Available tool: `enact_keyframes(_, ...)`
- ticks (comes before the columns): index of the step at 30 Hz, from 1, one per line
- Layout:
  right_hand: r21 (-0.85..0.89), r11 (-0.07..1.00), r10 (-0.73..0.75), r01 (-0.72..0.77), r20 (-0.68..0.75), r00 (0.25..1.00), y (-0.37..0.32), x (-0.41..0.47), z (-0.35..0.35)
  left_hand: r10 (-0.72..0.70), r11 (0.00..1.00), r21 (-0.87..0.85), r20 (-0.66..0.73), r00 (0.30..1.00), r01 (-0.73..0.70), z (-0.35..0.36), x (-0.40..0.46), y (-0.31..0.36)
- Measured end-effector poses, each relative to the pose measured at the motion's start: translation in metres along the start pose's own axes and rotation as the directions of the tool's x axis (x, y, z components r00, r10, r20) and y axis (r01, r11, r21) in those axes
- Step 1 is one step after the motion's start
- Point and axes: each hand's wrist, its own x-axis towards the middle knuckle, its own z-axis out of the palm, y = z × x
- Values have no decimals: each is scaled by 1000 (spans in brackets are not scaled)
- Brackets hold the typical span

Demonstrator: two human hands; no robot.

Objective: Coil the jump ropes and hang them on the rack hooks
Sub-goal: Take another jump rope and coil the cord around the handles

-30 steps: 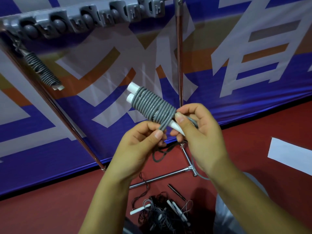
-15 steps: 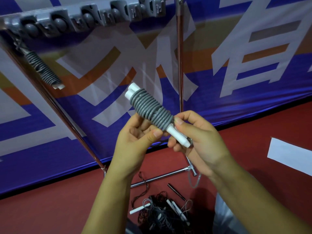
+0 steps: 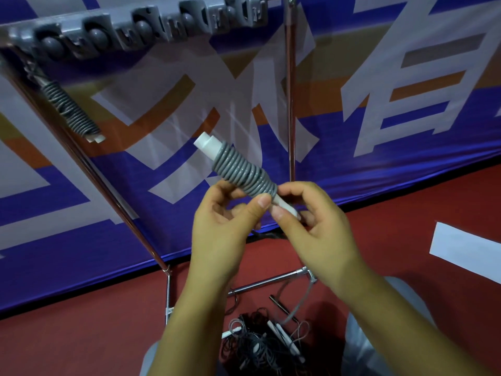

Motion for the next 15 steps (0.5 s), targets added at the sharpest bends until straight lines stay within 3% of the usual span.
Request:
enact_keyframes(4, -229, 952, -206, 205, 20, 978, 1, -3, -2, -50, 995, -87, 68, 996, 56, -1, -2, -2)
enact_keyframes(8, -288, 926, -236, 245, 68, 969, 1, -4, -3, -113, 993, -16, 169, 979, 117, -6, -2, 2)
enact_keyframes(11, -265, 938, -216, 222, 52, 975, 1, -3, -3, -187, 972, -89, 272, 944, 218, -12, 1, 4)
enact_keyframes(15, -122, 989, -82, 87, 47, 996, -1, -3, -6, -275, 930, -147, 328, 904, 337, -20, 4, 6)
